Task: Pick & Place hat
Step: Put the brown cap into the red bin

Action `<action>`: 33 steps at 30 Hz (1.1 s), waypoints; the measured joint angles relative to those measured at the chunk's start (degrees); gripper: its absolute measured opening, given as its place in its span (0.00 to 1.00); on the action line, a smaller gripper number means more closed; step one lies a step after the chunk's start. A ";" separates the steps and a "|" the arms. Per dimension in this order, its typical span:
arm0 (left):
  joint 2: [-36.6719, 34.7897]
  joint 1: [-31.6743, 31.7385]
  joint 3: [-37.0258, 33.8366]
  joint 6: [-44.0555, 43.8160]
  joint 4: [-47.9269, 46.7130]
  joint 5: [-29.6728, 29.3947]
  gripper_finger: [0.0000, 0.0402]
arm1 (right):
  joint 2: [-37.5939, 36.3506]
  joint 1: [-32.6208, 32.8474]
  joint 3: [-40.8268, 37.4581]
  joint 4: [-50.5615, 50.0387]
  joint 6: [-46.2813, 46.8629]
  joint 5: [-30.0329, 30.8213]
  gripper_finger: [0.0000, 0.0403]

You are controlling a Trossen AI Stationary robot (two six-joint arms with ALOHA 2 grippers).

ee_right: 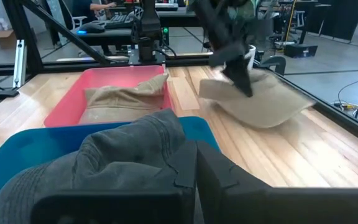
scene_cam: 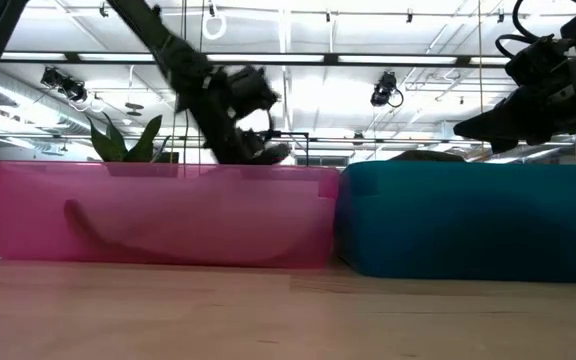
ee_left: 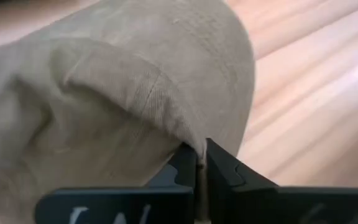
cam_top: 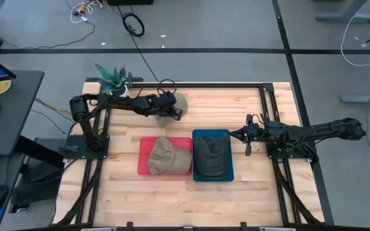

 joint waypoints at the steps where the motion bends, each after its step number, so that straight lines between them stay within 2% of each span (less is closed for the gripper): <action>1: -0.10 -0.75 2.11 0.52 -0.71 -0.50 0.02 | 0.00 0.00 0.00 0.00 -0.02 0.00 0.03; 8: -0.28 -8.05 18.02 2.31 -18.38 -6.84 0.02 | 0.00 0.00 0.00 -0.07 -0.02 -0.02 0.03; 12: -0.33 -13.15 26.88 1.12 -33.90 -8.87 0.02 | 0.00 0.02 0.00 -0.16 -0.01 0.00 0.03; 14: -0.39 -16.37 28.92 -0.52 -39.70 -8.92 0.02 | 0.00 0.01 0.00 -0.15 0.01 0.00 0.03; 18: -0.35 -23.53 32.00 -5.37 -50.10 -4.93 0.02 | 0.00 0.02 0.00 -0.15 0.02 -0.02 0.03; 21: -0.35 -29.12 32.42 -10.81 -52.14 -5.43 0.02 | 0.00 0.02 0.00 -0.15 0.02 -0.02 0.03; 26: -0.29 -36.80 32.00 -19.16 -49.47 -8.50 0.03 | 0.00 0.02 0.00 -0.14 0.02 -0.55 0.03; 33: 0.11 -43.07 27.98 -28.15 -45.68 -13.49 0.02 | 0.00 0.02 0.00 0.71 0.02 -0.61 0.03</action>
